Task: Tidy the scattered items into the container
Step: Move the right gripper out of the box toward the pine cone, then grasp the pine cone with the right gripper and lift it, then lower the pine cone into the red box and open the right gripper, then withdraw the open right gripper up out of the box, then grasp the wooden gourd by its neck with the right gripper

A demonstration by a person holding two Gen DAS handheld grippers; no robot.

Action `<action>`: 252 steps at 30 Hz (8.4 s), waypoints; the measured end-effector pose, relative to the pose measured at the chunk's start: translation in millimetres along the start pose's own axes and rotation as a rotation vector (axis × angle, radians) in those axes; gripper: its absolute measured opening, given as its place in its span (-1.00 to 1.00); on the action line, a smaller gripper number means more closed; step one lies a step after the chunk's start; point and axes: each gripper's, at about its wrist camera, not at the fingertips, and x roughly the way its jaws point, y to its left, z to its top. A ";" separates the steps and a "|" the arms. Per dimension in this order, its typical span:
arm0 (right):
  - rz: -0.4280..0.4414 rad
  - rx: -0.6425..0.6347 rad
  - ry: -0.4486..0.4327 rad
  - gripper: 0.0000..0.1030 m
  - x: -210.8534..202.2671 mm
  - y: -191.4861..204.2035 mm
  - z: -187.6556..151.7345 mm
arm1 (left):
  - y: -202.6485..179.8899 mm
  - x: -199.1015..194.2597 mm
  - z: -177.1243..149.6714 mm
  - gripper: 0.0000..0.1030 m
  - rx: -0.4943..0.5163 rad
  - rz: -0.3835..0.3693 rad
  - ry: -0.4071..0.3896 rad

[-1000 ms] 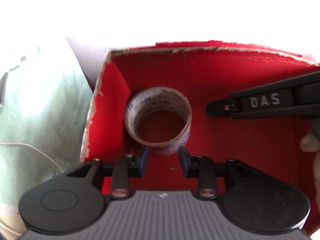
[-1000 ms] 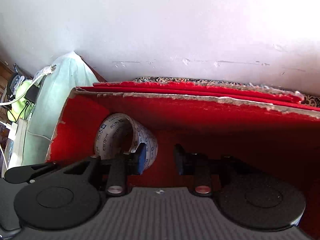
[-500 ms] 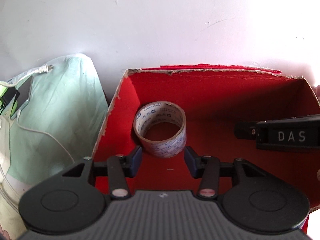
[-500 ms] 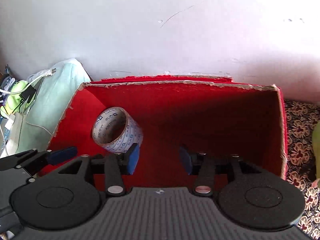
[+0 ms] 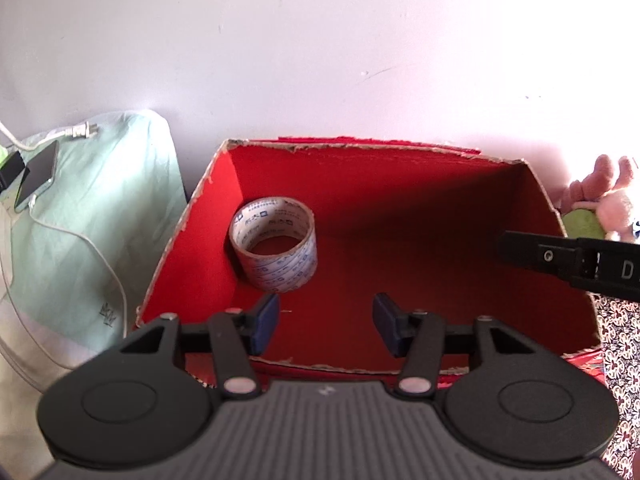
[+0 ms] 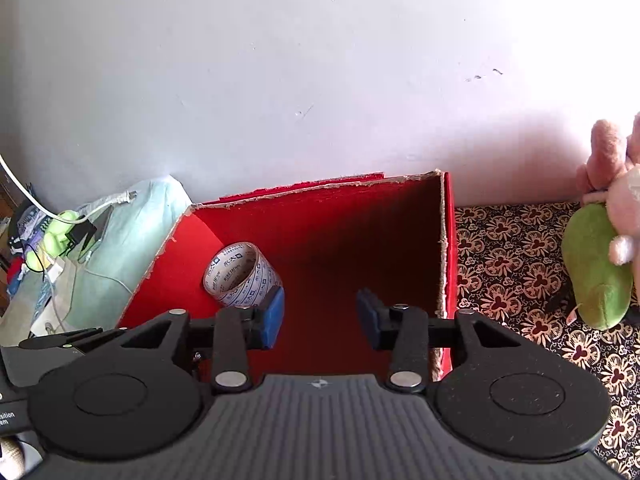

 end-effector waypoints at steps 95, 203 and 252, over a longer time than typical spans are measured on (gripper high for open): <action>0.255 0.131 0.243 -0.15 69.5 14.0 12.9 | 16.7 15.7 19.6 -0.34 0.148 -0.288 0.037; 0.089 -0.076 -0.091 -0.23 -26.4 1.2 -43.6 | -9.9 -18.9 -3.9 0.89 0.104 0.183 -0.010; 0.108 0.291 0.199 -0.27 -59.3 -96.7 -137.1 | -98.9 -19.8 -138.2 0.28 0.426 -0.487 0.222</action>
